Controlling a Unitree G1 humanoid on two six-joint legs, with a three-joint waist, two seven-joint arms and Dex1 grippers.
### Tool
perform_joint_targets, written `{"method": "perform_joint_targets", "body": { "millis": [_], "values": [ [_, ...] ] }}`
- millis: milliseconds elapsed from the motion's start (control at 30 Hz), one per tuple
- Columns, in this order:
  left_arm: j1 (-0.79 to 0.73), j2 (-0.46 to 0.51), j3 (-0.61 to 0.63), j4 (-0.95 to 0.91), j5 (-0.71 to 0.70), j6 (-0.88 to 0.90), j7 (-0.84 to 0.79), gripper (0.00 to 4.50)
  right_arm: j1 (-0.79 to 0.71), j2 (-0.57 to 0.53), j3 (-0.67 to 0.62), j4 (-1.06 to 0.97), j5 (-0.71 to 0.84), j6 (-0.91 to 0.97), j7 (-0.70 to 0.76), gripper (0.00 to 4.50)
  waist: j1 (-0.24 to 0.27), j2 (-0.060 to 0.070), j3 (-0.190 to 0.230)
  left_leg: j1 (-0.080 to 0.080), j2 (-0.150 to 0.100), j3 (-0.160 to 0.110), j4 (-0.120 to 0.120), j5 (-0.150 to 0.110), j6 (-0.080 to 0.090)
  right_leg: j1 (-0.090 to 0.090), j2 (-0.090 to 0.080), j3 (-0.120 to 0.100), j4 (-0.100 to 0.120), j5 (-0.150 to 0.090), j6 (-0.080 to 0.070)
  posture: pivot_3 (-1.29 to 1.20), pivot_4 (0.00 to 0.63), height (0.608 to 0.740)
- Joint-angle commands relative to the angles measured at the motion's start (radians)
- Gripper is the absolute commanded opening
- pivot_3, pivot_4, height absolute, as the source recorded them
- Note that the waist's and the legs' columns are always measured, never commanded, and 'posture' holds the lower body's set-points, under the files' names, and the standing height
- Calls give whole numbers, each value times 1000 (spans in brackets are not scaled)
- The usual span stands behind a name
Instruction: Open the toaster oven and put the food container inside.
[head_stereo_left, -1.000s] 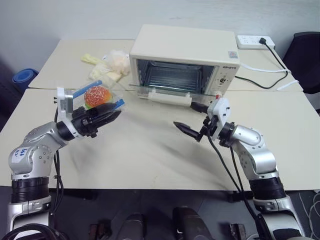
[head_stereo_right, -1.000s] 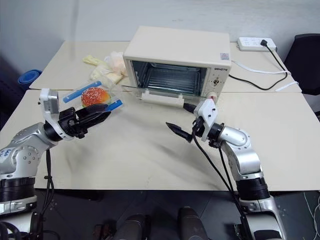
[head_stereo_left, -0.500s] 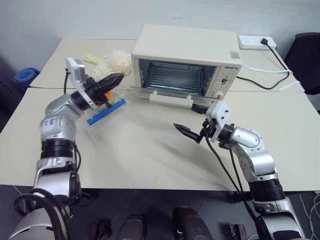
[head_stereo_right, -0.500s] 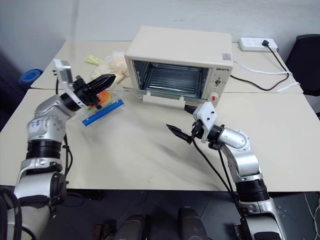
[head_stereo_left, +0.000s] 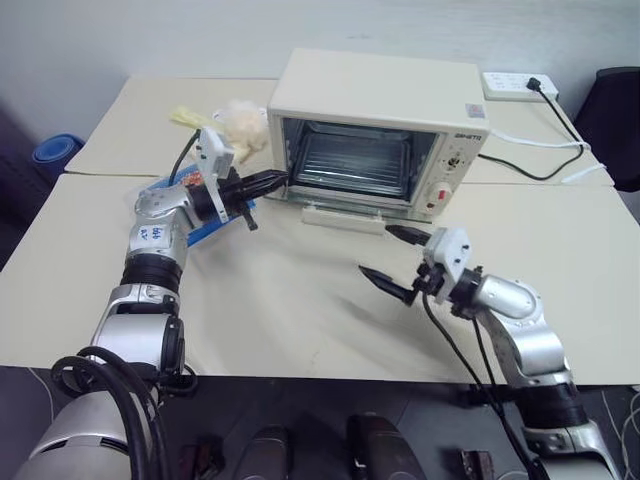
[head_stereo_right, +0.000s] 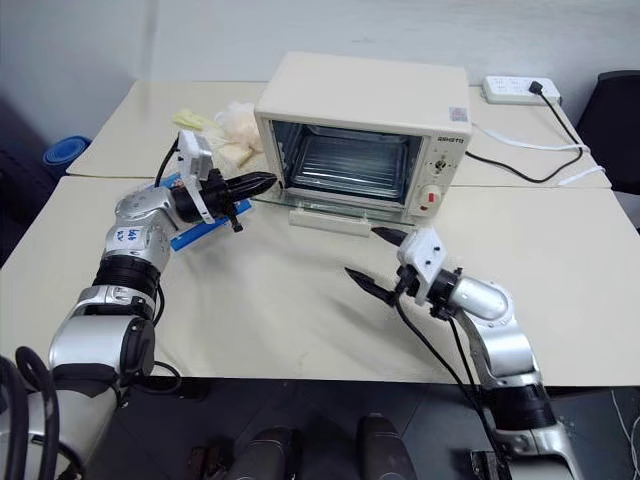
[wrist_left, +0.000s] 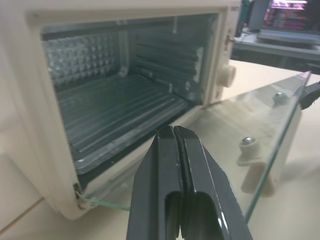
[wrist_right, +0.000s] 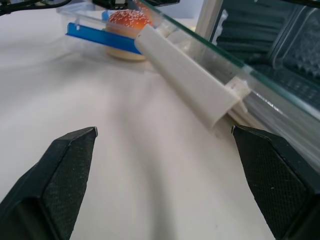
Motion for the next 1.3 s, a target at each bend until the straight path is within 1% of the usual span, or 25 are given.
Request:
{"method": "perform_joint_targets", "body": {
  "millis": [33,133,200,333,433,567,767,833,967,1000,1067,1133,1167,1233,1300],
  "values": [
    [1,6,-15,-81,16,-11,-24,25,140,-40,-95,-94,63,-59,41,4500,10,0,0,0,0,0,0,0,0,0,0,0,0,0,0,0,150,740],
    [54,10,-48,-174,40,-7,-31,25,261,-60,-177,-133,118,-62,52,4500,11,-1,0,1,0,0,2,0,1,2,0,0,-1,1,1,0,150,740],
    [98,8,-66,-246,51,9,-18,25,304,-64,-232,-143,148,-70,52,4500,9,-1,0,3,0,1,2,-1,1,5,0,1,-3,1,2,0,150,740],
    [210,-20,-101,-407,73,70,68,25,345,-82,-326,-132,165,-84,41,4500,10,-1,0,6,1,1,3,-2,4,6,0,3,-4,1,2,0,150,740],
    [287,-34,-127,-509,81,123,109,25,357,-103,-364,-131,175,-78,50,4500,13,-1,0,5,2,-1,3,-2,4,6,1,3,-4,1,2,0,150,740],
    [333,-35,-146,-553,126,140,191,25,360,-105,-371,-138,183,-74,54,4500,14,-1,0,5,2,-1,3,-2,3,6,1,3,-4,1,2,0,150,740],
    [400,-46,-153,-592,148,157,261,25,338,-79,-348,-146,224,-54,42,4500,13,-1,0,5,1,0,3,-2,3,6,0,3,-4,1,2,0,150,740],
    [422,-36,-150,-578,158,137,272,25,331,-76,-341,-139,234,-58,50,4500,13,-1,0,5,2,-1,3,-2,3,6,0,3,-4,1,2,0,150,740],
    [464,-26,-120,-601,122,164,274,25,301,-74,-330,-93,240,-77,78,4500,13,-1,0,6,1,0,3,-2,3,7,0,3,-4,1,2,0,150,740],
    [481,-20,-115,-629,115,171,275,25,295,-76,-324,-85,257,-62,93,4500,13,-1,0,6,2,-1,3,-2,3,7,0,3,-4,1,2,0,150,740],
    [537,-16,-72,-727,43,237,271,25,278,-78,-311,-73,276,-56,127,4500,8,0,0,6,2,0,3,-2,3,7,0,3,-4,1,2,0,150,740],
    [609,-15,6,-855,-54,320,297,404,252,-85,-290,-59,280,-63,164,4500,8,0,0,6,3,0,2,-2,3,7,0,3,-4,1,2,0,150,740],
    [681,-1,72,-955,-125,365,306,557,224,-79,-277,-51,288,-60,170,4500,4,0,0,5,3,0,2,-2,3,6,1,3,-4,1,2,0,150,740],
    [785,23,164,-1091,-211,429,327,1155,187,-71,-257,-41,290,-66,181,4500,0,-1,0,5,5,0,3,-2,3,6,1,4,-4,1,2,0,150,740],
    [923,44,294,-1200,-270,477,382,1765,156,-58,-224,-36,280,-87,202,4500,-1,0,0,5,5,-1,2,-3,2,6,1,3,-5,1,1,0,150,740]
  ]
}}
